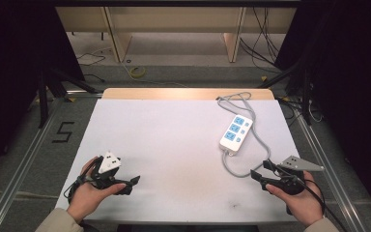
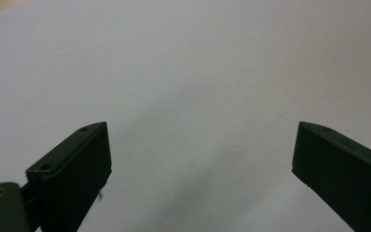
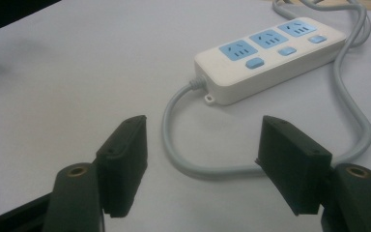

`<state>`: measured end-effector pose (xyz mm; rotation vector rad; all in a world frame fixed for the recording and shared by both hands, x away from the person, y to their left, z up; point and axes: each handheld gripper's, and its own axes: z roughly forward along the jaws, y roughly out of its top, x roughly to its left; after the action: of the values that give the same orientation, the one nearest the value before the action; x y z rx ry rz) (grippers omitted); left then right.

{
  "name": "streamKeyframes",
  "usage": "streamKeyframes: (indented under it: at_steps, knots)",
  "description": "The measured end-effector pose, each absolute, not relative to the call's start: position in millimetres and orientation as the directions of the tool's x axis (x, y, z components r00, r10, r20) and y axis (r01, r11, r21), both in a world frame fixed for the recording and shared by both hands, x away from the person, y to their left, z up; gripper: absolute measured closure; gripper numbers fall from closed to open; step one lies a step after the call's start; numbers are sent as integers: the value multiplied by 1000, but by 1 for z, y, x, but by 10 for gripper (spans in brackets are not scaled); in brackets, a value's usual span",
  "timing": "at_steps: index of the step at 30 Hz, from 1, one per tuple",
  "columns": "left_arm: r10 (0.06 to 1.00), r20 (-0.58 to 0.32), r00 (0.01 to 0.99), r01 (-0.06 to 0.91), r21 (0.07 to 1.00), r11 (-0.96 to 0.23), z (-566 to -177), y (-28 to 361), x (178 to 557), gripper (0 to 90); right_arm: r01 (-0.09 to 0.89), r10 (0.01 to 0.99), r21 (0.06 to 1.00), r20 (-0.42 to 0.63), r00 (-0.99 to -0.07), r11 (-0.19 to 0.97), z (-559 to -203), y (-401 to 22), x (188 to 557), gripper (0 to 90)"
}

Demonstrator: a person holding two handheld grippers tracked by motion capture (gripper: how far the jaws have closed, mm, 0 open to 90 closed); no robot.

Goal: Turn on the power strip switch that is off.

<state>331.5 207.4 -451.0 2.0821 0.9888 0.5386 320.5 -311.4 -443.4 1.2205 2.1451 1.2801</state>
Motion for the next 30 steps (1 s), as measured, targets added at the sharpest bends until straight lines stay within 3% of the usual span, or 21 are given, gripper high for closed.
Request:
streamKeyframes:
  at_steps: [2, 3, 5, 9, 13, 30]
  knots:
    - [790, 52, 611, 473, 776, -417, -451, 208, 332, 67, 498, 821, 839, 117, -558, 219, -443, -311, 321, 394]
    - [789, 53, 611, 471, 777, -418, -451, 208, 332, 70, 507, 826, 830, 106, -553, 233, -443, -311, 321, 463]
    - [789, 52, 612, 473, 776, -418, -451, 207, 331, 73, 512, 830, 824, 98, -549, 241, -442, -311, 321, 502]
    - [792, 63, 608, 474, 771, -425, -452, 208, 332, 91, 515, 847, 809, 40, -530, 284, -437, -310, 320, 761]
    - [793, 65, 606, 476, 769, -426, -452, 207, 333, 102, 511, 852, 801, 3, -524, 312, -433, -311, 322, 895]
    - [787, 72, 613, 473, 765, -438, -453, 206, 334, 114, 534, 838, 773, 5, -546, 343, -429, -303, 336, 900]
